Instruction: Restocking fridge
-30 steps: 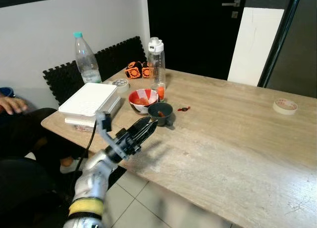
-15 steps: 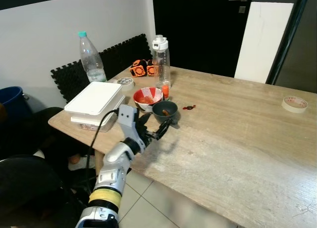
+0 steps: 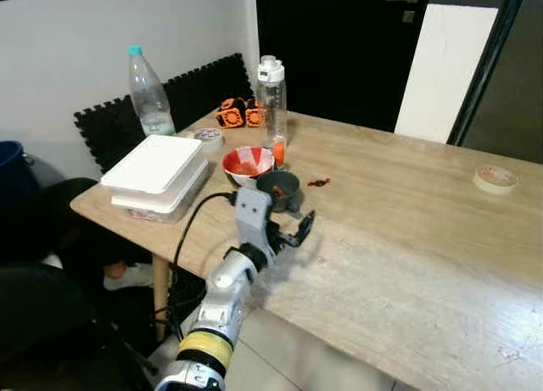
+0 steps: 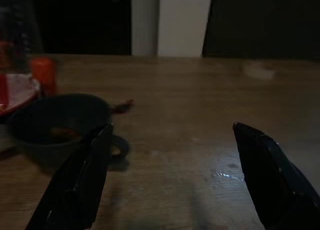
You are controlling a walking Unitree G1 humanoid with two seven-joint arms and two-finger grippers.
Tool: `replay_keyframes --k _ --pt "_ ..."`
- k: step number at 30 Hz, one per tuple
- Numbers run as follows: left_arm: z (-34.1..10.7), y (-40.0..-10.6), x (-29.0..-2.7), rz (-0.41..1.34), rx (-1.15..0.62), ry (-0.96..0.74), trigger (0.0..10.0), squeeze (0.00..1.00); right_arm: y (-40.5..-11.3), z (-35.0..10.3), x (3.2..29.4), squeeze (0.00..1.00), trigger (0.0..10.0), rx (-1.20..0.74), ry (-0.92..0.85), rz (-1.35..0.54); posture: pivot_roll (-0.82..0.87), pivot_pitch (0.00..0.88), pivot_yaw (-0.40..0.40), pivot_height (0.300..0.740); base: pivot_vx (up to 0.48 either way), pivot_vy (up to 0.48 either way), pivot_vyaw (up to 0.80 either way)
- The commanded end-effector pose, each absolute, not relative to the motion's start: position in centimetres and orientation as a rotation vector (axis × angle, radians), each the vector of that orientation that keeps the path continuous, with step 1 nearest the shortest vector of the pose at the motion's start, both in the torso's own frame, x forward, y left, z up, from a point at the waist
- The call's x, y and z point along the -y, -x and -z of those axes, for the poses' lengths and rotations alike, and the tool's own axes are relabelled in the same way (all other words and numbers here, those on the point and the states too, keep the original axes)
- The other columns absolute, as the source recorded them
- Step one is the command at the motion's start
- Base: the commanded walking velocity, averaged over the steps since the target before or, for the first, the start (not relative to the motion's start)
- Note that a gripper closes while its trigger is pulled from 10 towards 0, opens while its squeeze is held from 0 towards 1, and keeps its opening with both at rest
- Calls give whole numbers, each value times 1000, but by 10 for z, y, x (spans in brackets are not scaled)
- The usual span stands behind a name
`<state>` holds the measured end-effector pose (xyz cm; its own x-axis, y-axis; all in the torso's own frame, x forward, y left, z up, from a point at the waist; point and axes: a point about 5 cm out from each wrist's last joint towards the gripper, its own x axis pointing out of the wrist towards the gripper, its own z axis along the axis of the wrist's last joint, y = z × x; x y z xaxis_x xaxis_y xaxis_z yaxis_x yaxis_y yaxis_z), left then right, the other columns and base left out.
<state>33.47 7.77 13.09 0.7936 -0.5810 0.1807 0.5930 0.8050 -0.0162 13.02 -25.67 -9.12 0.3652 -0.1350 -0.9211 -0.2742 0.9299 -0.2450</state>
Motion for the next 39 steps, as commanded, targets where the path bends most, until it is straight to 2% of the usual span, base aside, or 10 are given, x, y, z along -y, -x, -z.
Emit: replay_keyframes --k 1,8,9,12,15,18,28,34,37,39 --pt "-131 -333 -81 603 185 24 10000 1000 -130 93 251 0 10000 -1204 386 -114 -99 24 19 740 0 0 0" --pt "-145 -344 -85 561 228 -140 10000 980 -131 94 247 0 10000 -1221 387 -136 -79 19 33 740 0 0 0" --pt "-148 -345 -83 564 230 -126 10000 0 -130 94 248 0 10000 -1226 379 -128 -72 18 33 740 0 0 0" --pt "-148 -345 -80 571 229 -99 10000 0 -129 94 249 0 10000 -1230 372 -122 -65 8 32 740 0 0 0" --pt "-143 -332 -66 678 224 60 10000 0 -128 94 249 0 10000 -1230 342 -114 -74 10 26 740 0 0 0" --pt "-135 -322 -56 750 203 131 10000 0 -128 94 249 0 10000 -1224 332 -107 -76 9 28 740 0 0 0" --pt "-110 -297 -17 905 112 135 10000 0 -119 99 241 0 10000 -1242 323 -97 -73 17 27 740 0 0 0" --pt "-104 -297 -14 863 81 91 10000 0 -118 101 238 0 10000 -1247 312 -99 -72 43 41 740 0 0 0" --pt "-99 -310 -27 725 43 56 10000 0 -113 102 236 0 10000 -1258 277 -82 -77 73 58 740 0 0 0" --pt "-98 -313 -30 704 36 63 10000 0 -112 103 236 0 10000 -1260 274 -80 -77 73 58 740 0 0 0"
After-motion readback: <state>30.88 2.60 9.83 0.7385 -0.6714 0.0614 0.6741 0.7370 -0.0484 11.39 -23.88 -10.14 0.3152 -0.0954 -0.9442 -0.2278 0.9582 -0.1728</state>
